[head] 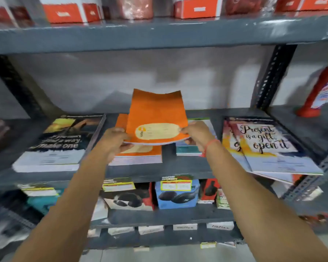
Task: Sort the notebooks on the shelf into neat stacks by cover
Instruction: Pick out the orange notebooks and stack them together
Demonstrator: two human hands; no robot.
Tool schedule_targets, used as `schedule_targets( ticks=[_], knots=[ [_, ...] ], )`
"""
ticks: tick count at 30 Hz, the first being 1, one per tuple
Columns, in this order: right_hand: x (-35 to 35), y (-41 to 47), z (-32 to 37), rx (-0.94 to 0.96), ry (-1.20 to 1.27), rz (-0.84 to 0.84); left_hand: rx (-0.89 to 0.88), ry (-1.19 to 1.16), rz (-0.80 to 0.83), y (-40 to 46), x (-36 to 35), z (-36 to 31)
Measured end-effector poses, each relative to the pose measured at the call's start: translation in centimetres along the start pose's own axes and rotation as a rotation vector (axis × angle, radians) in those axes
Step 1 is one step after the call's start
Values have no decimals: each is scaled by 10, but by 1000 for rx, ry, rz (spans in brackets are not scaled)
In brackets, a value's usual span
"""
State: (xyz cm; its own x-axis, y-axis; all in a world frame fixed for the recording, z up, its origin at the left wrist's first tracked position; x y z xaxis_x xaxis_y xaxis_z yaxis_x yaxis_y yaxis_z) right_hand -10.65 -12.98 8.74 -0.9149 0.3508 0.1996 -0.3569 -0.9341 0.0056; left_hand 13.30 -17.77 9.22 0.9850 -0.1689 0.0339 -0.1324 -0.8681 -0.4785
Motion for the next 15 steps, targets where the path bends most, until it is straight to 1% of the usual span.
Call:
schedule_targets(
  ticks=[3, 5, 6, 7, 10, 13, 15],
  knots=[
    [-55, -6, -10, -44, -49, 51, 73, 74, 2, 6, 49, 25],
    [-74, -10, -22, -76, -93, 46, 103, 113, -25, 17, 70, 38],
    [-83, -12, -26, -80, -138, 49, 114, 138, -37, 24, 79, 44],
    [-87, -14, -30, -74, -237, 71, 116, 179, -50, 29, 82, 48],
    [-95, -22, -35, -50, -641, 170, 90, 436, -113, 39, 94, 54],
    [-94, -27, -31, -40, -809, 198, 50, 708, -148, 43, 94, 48],
    [-94, -31, -27, -29, -896, 210, -4, 1011, -230, 41, 92, 34]
  ],
)
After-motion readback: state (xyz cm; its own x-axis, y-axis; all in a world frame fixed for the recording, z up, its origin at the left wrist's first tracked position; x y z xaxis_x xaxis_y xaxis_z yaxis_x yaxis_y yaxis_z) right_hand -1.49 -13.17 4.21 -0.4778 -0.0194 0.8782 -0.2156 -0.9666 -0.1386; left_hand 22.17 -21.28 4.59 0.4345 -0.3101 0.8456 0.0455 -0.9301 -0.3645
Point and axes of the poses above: each hand's wrist, its own y-axis towards the middle knuckle, its own x-axis out of the back of the hand, z = x × y, the point moved 10 cm from there along y, towards the middle knuckle, and after that the axes turned 12 degrees about x, right-handed, at the moved point
